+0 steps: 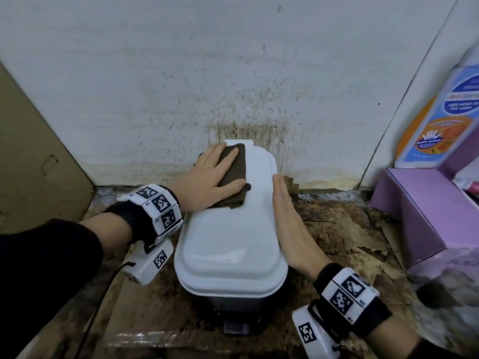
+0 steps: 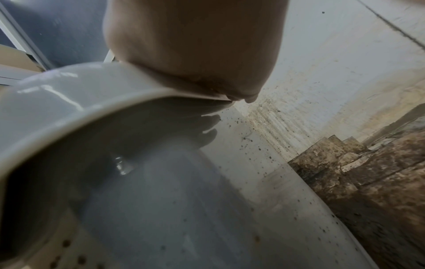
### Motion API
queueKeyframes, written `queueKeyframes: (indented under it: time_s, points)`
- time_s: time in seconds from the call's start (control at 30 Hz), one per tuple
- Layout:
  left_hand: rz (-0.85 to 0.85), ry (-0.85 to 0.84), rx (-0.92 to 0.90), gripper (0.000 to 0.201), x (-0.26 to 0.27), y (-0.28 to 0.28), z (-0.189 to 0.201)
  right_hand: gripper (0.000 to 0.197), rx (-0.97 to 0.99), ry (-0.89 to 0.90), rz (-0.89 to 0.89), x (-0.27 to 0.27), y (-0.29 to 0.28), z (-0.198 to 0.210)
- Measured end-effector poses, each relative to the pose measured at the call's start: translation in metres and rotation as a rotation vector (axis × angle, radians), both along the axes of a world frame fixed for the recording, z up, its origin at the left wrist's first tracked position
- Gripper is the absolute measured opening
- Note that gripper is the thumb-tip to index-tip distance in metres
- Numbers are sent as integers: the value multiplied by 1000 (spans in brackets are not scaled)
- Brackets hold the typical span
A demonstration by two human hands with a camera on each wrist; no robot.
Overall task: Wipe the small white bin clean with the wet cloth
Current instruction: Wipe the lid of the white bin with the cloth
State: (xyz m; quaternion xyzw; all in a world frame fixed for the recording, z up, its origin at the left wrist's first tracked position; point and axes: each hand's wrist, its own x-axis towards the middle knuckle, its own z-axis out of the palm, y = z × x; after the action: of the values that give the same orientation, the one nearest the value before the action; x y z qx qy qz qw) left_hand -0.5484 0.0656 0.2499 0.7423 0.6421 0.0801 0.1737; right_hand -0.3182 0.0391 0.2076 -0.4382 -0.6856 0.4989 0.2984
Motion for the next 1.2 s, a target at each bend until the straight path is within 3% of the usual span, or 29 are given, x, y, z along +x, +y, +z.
queueKeyframes:
  time_s: [0.2, 0.37, 0.8, 0.97, 1.2]
  points:
    - [14, 4, 63, 85, 7, -16, -3, 69, 9, -3, 14, 0, -2, 0]
    - [14, -50, 65, 97, 12, -47, -7, 73, -3, 3, 35, 1, -1, 0]
    - [-5, -72, 135, 88, 35, -145, -14, 72, -5, 36, 35, 2, -5, 2]
    - [-28, -43, 73, 91, 30, -133, -9, 73, -16, 58, 30, 2, -5, 0]
    - [-49, -45, -47, 98, 6, -55, 0, 72, -24, 58, 24, 0, -2, -1]
